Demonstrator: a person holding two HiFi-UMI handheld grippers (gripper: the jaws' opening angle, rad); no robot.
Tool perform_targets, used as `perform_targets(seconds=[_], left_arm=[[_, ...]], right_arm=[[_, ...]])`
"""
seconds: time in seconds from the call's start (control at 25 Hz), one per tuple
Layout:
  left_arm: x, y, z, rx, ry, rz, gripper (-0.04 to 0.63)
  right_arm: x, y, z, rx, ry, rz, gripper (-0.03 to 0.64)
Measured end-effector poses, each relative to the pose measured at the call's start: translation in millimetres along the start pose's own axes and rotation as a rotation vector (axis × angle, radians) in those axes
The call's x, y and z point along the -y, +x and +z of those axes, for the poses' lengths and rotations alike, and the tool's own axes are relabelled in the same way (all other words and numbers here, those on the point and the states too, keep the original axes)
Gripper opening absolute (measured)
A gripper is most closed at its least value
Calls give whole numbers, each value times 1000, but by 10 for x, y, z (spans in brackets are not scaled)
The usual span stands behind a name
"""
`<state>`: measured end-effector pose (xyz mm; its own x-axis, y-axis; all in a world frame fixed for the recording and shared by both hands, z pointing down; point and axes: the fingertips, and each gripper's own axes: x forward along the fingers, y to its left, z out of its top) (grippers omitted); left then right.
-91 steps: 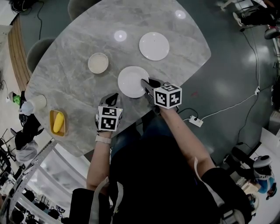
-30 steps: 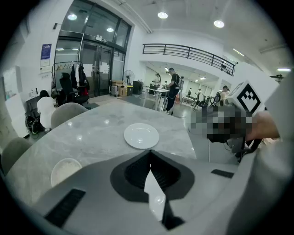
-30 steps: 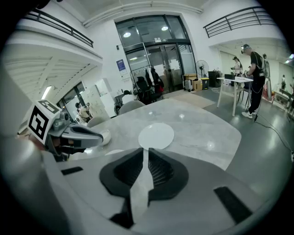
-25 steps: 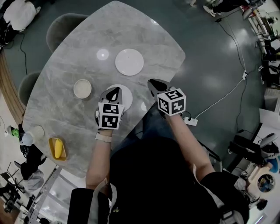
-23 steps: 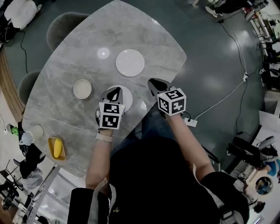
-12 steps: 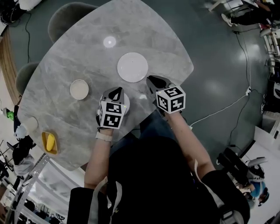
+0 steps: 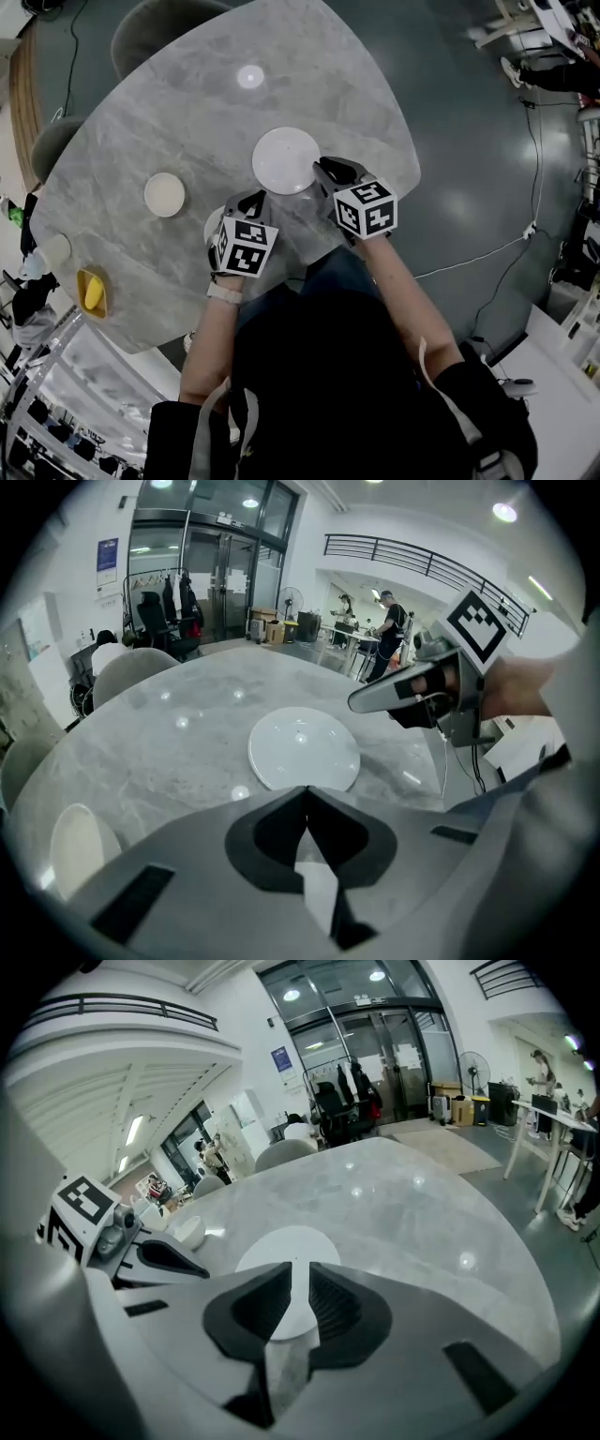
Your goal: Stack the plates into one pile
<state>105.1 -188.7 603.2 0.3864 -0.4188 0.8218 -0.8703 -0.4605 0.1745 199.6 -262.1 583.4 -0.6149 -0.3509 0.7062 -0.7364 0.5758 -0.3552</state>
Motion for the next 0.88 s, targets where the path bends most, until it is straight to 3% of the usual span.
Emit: perform_targets(seconds=[0.44,0.88], left_arm=[[-24,294,-26,-58,-46,42,8],[-25,422,-55,-87,-101,96,8]], right_arm=[[175,294,104,-91,-92,101,158],[223,467,60,-165,-153,193,206]])
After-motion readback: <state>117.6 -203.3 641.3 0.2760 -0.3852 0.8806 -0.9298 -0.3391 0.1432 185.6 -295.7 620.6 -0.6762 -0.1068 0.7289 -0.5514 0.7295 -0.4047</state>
